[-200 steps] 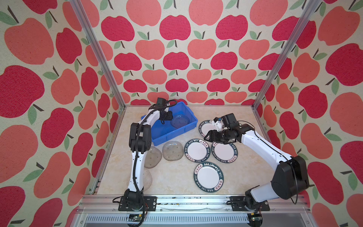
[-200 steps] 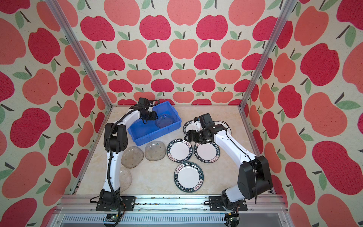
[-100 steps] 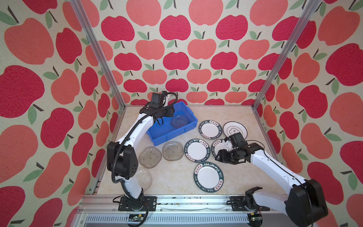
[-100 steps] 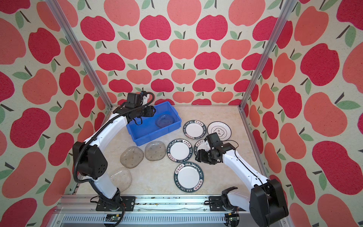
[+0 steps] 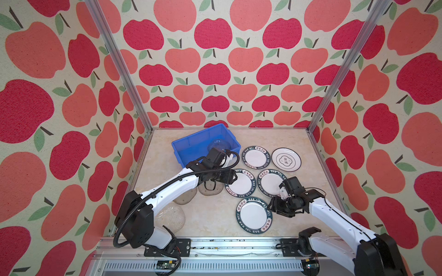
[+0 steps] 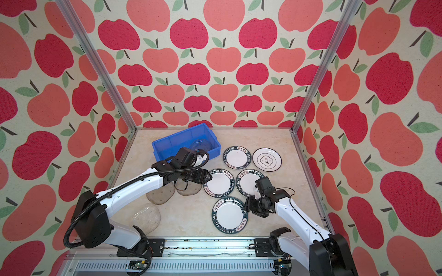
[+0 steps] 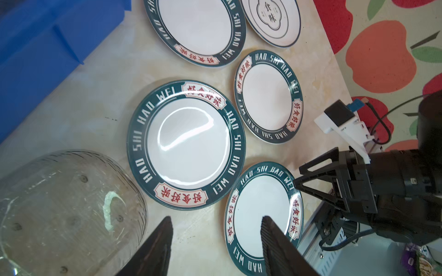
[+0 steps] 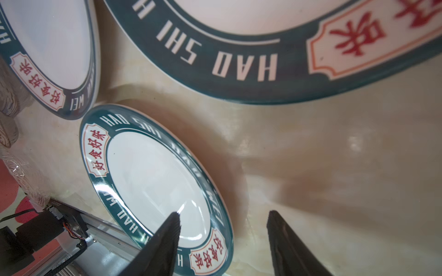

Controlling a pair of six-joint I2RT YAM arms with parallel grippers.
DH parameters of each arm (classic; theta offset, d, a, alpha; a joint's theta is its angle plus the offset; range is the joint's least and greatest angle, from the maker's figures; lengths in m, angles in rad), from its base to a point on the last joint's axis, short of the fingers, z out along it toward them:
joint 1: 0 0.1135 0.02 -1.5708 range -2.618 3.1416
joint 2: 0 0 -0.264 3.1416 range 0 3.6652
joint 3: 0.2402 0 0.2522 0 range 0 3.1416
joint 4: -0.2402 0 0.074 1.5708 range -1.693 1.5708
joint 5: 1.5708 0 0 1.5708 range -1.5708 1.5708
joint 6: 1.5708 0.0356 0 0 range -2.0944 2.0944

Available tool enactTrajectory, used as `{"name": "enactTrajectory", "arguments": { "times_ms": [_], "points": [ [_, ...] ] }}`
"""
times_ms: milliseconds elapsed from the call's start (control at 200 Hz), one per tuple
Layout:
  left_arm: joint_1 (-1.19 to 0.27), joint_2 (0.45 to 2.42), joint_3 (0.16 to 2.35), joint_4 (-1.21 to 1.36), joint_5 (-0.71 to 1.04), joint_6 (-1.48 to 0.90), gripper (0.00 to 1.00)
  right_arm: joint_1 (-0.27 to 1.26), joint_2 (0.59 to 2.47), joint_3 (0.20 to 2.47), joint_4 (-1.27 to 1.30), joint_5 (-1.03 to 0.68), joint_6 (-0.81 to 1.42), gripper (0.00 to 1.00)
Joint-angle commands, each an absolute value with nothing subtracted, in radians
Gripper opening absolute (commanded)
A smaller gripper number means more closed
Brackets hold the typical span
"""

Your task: Place the plates into the plastic bin on the countertop

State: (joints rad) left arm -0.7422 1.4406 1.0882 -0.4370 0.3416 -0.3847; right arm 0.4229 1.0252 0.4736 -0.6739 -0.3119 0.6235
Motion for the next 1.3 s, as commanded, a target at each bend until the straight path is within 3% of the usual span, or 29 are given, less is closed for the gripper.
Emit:
{"name": "enactTrajectory", "arguments": {
  "times_ms": [0, 255, 590, 785, 1041, 1191, 1296],
  "points": [
    [-0.800, 1.391, 0.991, -0.305, 0.405, -0.483, 0.61, 0.417, 1.017, 0.435, -0.613, -0.389, 0.651, 0.60],
    [-0.870, 1.383, 0.730, -0.053, 0.458, -0.556, 0.62, 0.416, 0.968, 0.334, -0.493, -0.485, 0.655, 0.57],
    [-0.912, 1.476, 0.687, 0.081, 0.450, -0.577, 0.61, 0.416, 0.947, 0.212, -0.354, -0.570, 0.700, 0.54],
    [-0.932, 1.546, 0.658, 0.159, 0.490, -0.621, 0.59, 0.415, 0.886, 0.174, -0.347, -0.599, 0.717, 0.43],
    [-0.951, 1.567, 0.633, 0.195, 0.483, -0.645, 0.59, 0.415, 0.786, 0.151, -0.348, -0.620, 0.736, 0.38],
    [-0.951, 1.577, 0.611, 0.225, 0.485, -0.658, 0.59, 0.415, 0.780, 0.136, -0.296, -0.656, 0.750, 0.26],
    [-0.952, 1.593, 0.591, 0.260, 0.491, -0.674, 0.59, 0.414, 0.791, 0.136, -0.265, -0.674, 0.756, 0.25]
  ]
}}
